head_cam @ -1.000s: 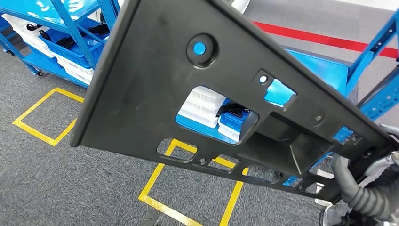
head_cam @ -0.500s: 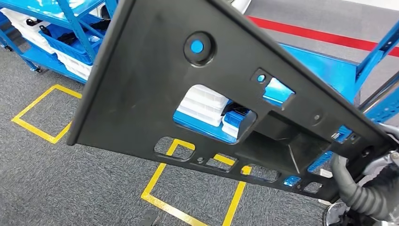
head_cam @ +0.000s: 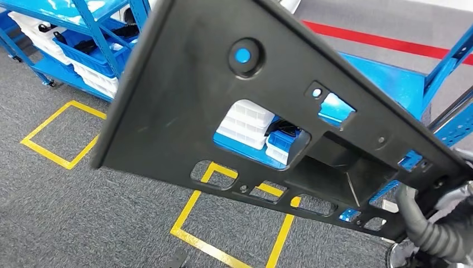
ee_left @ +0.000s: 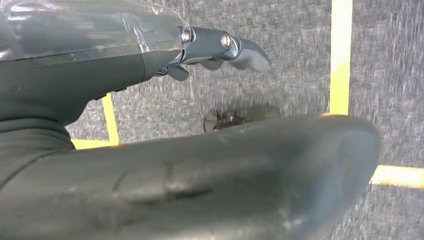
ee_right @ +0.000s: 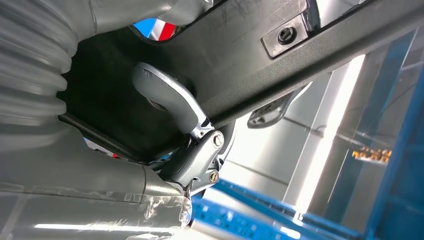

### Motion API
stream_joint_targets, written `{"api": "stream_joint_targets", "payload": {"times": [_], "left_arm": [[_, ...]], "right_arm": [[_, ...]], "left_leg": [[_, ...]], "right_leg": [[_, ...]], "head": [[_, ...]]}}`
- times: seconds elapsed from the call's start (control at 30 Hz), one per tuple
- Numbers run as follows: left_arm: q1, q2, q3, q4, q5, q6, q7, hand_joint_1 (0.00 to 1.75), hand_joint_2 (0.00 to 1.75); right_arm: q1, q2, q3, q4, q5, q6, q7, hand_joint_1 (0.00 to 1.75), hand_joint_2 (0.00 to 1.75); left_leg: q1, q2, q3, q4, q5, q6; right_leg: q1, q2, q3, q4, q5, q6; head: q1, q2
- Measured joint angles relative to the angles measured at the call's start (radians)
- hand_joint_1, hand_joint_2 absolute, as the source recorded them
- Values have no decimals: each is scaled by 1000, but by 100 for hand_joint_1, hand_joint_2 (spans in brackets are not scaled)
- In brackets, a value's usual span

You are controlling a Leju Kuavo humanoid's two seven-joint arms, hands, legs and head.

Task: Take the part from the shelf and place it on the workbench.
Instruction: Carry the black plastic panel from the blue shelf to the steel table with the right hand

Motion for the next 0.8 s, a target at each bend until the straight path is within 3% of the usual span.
{"api": "stream_joint_targets", "payload": {"times": [0.07, 0.17, 0.23, 0.27, 0.33, 0.4, 0.53, 0.8], "left_arm": [[0, 0, 0, 0, 2, 0, -2, 0, 0], [3, 0, 0, 0, 7, 0, -3, 0, 0], [5, 0, 0, 0, 10, 0, -3, 0, 0], [6, 0, 0, 0, 11, 0, -3, 0, 0], [6, 0, 0, 0, 11, 0, -3, 0, 0], [6, 0, 0, 0, 11, 0, -4, 0, 0], [9, -1, 0, 0, 12, 1, -4, 0, 0], [9, -1, 0, 0, 13, 1, -4, 0, 0]], "right_arm": [[0, 0, -4, -1, 21, -13, 7, 175, 175], [3, 0, -9, -2, 47, -31, 21, 175, 175], [6, 0, -9, -2, 53, -34, 24, 175, 175], [8, 0, -10, -2, 54, -34, 25, 175, 175], [9, 0, -12, -3, 55, -34, 25, 175, 175], [9, 0, -14, -5, 55, -35, 25, 175, 175], [12, -1, -22, -6, 69, -39, 30, 175, 175], [50, 2, -80, -41, 190, -48, 66, 175, 175]], "left_leg": [[0, -1, -14, 38, -31, -9], [1, -1, -84, 215, -128, -18], [2, -1, -101, 273, -139, -19], [2, -1, -83, 244, -118, -18], [2, -1, -12, 111, -57, -11], [-1, -1, 34, 8, -27, -3], [-3, -1, 36, -14, -27, 0], [-6, -1, 36, -13, -28, 7]], "right_leg": [[-4, -2, 1, -12, 11, -12], [-4, -5, -4, -14, 17, -20], [-4, -5, -8, -9, 17, -21], [-4, -4, -9, -6, 17, -20], [-3, -2, -9, -1, 15, -17], [1, -1, -14, 5, 12, -11], [3, 1, -17, 7, 5, -17], [1, 1, -12, -4, 13, -3]], "head": [[-1, 0], [-5, 0], [-6, 0], [-6, 0], [-6, 0], [-5, 0], [-4, 0], [-4, 0]]}}
